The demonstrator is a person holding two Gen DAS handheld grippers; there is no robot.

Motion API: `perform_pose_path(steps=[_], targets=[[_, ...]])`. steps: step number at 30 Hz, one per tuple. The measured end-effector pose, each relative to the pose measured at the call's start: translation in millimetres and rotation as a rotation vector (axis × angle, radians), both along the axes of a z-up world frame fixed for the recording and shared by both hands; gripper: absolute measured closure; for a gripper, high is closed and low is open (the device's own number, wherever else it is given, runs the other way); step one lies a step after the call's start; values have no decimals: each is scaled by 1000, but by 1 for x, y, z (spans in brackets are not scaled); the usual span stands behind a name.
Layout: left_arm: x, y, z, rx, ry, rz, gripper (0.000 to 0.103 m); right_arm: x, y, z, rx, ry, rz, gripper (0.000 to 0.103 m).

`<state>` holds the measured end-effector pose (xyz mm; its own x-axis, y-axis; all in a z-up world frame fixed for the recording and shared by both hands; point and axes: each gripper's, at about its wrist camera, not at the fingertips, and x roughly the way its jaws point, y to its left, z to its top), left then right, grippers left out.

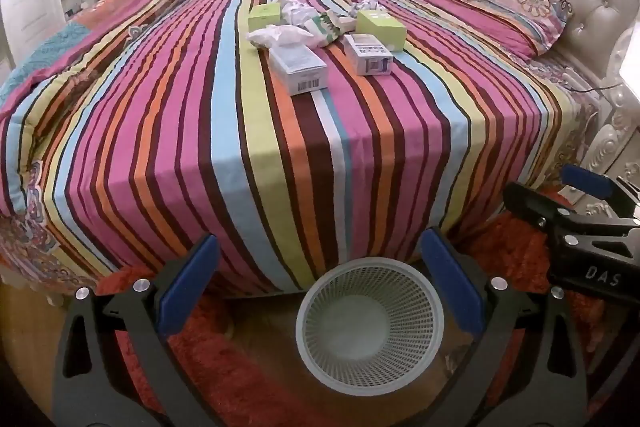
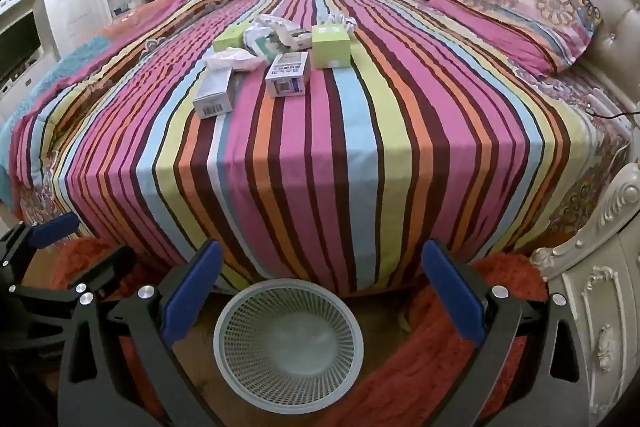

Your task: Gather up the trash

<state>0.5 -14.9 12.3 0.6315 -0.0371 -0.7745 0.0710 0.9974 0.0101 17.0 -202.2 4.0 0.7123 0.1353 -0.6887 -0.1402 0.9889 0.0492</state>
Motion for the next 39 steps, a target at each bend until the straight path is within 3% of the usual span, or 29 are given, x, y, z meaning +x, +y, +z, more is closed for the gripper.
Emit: perform_pose_path(steps=[39], targets=[[-1, 3, -11, -29, 12, -6, 6, 4, 4, -1, -20, 16, 5, 7]])
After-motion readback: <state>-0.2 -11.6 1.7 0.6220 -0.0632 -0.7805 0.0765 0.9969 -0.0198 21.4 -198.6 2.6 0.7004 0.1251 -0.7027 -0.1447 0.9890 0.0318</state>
